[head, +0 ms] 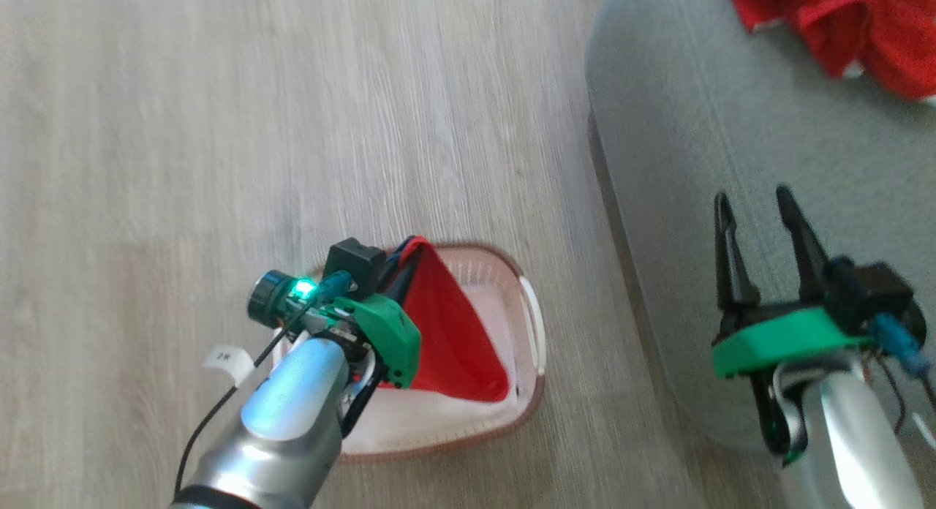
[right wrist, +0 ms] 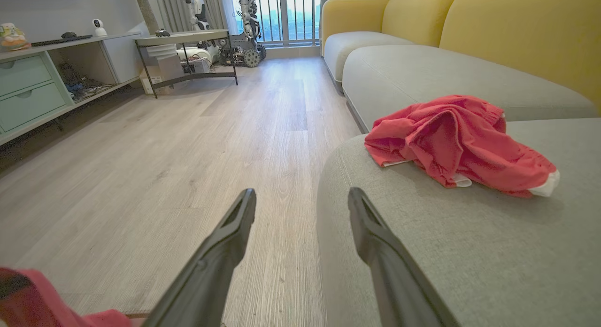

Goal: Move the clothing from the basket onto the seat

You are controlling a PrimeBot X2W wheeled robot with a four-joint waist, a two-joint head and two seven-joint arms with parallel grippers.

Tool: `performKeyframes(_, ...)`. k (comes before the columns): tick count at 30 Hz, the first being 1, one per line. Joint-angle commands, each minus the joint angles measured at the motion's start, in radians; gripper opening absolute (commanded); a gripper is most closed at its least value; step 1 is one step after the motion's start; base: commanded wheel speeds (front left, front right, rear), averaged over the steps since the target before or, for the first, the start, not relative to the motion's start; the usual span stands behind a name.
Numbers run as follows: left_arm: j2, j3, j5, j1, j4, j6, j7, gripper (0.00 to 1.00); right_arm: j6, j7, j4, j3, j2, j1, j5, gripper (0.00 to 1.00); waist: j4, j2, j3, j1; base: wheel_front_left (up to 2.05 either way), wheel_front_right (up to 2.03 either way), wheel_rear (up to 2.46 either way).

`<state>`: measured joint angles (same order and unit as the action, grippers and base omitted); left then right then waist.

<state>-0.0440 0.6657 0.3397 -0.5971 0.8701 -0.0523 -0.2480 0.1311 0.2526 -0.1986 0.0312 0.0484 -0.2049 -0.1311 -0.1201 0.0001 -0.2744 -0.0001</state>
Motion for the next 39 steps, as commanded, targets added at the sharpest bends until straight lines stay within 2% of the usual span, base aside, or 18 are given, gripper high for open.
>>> performKeyframes(1,-0.006,-0.022,0.011,-0.005,-0.046,0.006,-0.013,0.0,0.0,0.009,0.023,-0.018,0.002,0.011,0.007,1.0,0.029,-0.0001,0.111,0.0001,0.0,0.0,0.0)
performKeyframes(8,-0.006,-0.014,0.039,-0.03,-0.174,0.025,-0.005,0.0,0.0,0.009,-0.011,-0.016,0.002,0.087,0.016,1.0,0.051,-0.0001,0.262,0.0001,0.0,0.0,0.0)
performKeyframes(13,-0.006,-0.015,0.058,-0.082,-0.253,0.036,0.023,0.0,0.0,0.009,-0.02,-0.028,0.002,0.117,0.023,1.0,0.062,-0.0001,0.311,0.0001,0.0,0.0,0.0)
performKeyframes(23,-0.006,-0.003,0.093,-0.206,-0.322,0.054,0.062,0.0,0.0,0.009,-0.04,-0.071,0.002,0.12,0.021,1.0,0.064,-0.0001,0.361,0.0001,0.0,0.0,0.0)
performKeyframes(33,-0.006,0.037,0.149,-0.29,-0.334,0.067,0.103,0.0,0.0,0.006,-0.063,-0.137,0.002,0.098,0.013,1.0,0.082,-0.0001,0.377,0.0001,0.0,0.0,0.0)
performKeyframes(39,-0.006,0.084,0.193,-0.337,-0.329,0.08,0.11,0.0,0.0,0.005,-0.109,-0.224,0.002,0.044,0.006,1.0,0.104,-0.0001,0.377,0.0001,0.0,0.0,0.0)
